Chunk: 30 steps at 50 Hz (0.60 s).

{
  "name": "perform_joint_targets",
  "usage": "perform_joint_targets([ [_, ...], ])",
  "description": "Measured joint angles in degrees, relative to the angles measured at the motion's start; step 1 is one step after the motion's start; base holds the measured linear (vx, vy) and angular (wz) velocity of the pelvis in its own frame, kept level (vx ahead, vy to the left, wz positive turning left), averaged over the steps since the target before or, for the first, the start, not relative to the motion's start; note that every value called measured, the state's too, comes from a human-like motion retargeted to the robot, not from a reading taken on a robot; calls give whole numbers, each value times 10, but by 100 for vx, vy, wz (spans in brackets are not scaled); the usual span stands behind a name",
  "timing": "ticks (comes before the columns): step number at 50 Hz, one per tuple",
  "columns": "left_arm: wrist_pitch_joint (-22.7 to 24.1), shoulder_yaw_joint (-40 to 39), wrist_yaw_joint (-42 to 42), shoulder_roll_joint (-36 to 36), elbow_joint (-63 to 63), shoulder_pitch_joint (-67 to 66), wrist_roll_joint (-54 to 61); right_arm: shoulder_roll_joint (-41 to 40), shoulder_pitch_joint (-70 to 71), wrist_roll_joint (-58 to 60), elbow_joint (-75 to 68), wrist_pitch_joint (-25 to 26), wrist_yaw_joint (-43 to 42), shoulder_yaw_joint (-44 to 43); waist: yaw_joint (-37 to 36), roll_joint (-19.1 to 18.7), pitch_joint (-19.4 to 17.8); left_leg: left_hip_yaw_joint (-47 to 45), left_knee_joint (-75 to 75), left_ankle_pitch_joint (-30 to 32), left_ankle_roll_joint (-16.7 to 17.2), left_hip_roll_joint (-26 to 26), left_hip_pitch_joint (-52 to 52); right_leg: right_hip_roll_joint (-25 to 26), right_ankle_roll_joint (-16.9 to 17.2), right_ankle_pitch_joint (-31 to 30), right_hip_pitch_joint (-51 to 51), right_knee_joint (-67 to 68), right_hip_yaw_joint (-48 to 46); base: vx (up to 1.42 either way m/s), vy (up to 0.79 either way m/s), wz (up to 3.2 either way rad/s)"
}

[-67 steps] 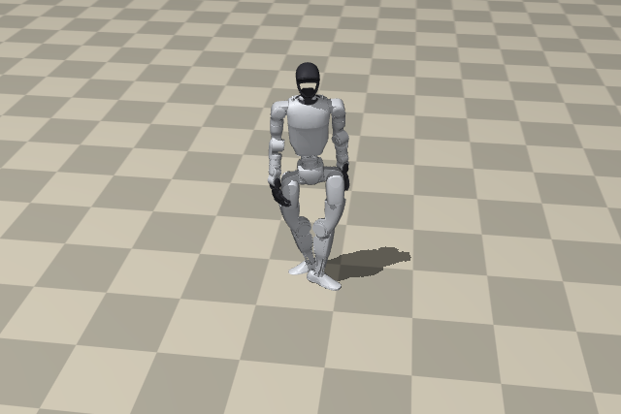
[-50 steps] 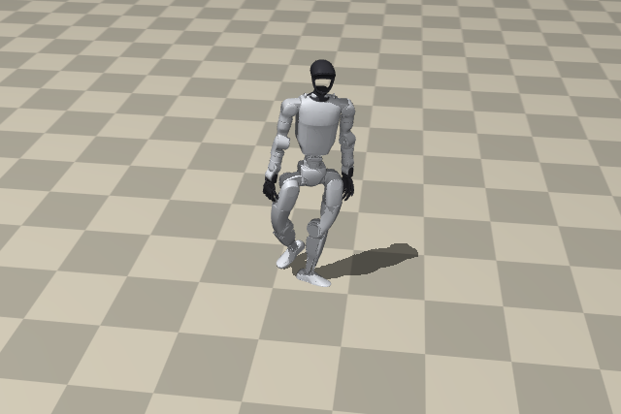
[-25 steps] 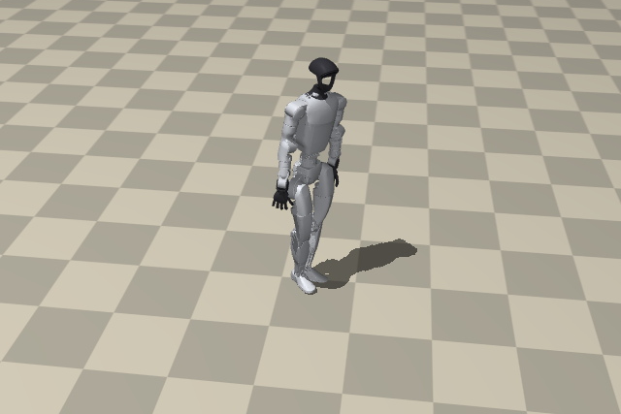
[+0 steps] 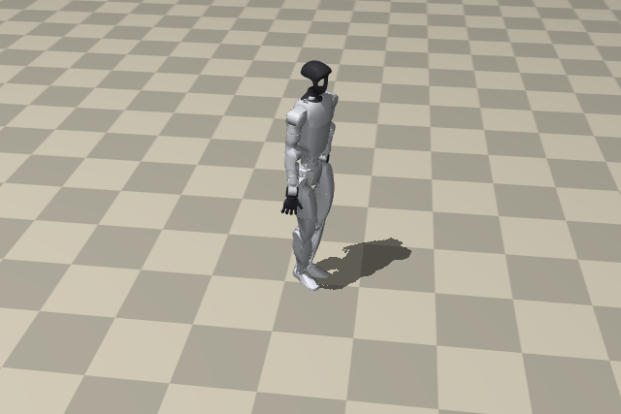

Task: In place motions

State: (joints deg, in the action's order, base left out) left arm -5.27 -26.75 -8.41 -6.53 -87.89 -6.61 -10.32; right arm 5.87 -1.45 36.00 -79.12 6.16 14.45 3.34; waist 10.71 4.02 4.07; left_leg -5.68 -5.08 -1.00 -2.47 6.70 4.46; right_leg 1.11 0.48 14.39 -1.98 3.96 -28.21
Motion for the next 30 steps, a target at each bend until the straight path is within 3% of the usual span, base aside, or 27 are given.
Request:
perform_joint_targets([
  [5, 8, -4, 16, 14, 0, -2, 10, 6, 0, 7, 4, -1, 1, -7, -23, 14, -3, -28, -49, -17, -16, 11, 8, -26, 5, -12, -20, 24, 47, -11, 10, -97],
  [10, 10, -22, 28, 36, -8, -3, 45, 10, 6, 16, 19, -5, -1, -10, -44, 17, -15, 96, -67, -12, -43, 46, 20, -30, 6, -38, -38, 44, 128, -12, 12, -181],
  [15, 14, -21, 32, 38, -11, -2, 69, 9, 7, 1, 34, -15, -10, -13, -44, 0, -13, 174, -49, 1, -8, 37, 22, -4, 3, -64, -73, 69, 210, -15, 8, -205],
  [19, 19, 2, 27, 20, -5, 7, 54, 10, 10, -28, 48, -21, -33, -15, -10, -18, -31, 91, -12, -14, -28, 6, -7, 35, 0, -77, -90, 92, 261, -24, 9, -170],
  [25, 9, 25, 10, -34, 3, 23, 14, 11, 18, -71, 43, -14, -57, -8, 73, -42, -52, -10, 19, -21, -13, -45, -27, 76, -4, -75, -123, 114, 295, -32, 27, -158],
  [27, 8, 24, 14, -51, 6, 21, 5, 14, 17, -74, 30, -15, -59, -10, 73, -45, -51, -57, 25, -28, -9, -58, -31, 81, -25, -57, -133, 114, 285, -28, 38, -261],
  [30, 5, 10, 27, -68, 6, 15, 1, 22, 13, -70, 3, -9, -61, -13, 77, -56, -46, -134, 38, -38, -2, -84, -39, 61, -65, -23, -144, 115, 192, -25, 30, -251],
])
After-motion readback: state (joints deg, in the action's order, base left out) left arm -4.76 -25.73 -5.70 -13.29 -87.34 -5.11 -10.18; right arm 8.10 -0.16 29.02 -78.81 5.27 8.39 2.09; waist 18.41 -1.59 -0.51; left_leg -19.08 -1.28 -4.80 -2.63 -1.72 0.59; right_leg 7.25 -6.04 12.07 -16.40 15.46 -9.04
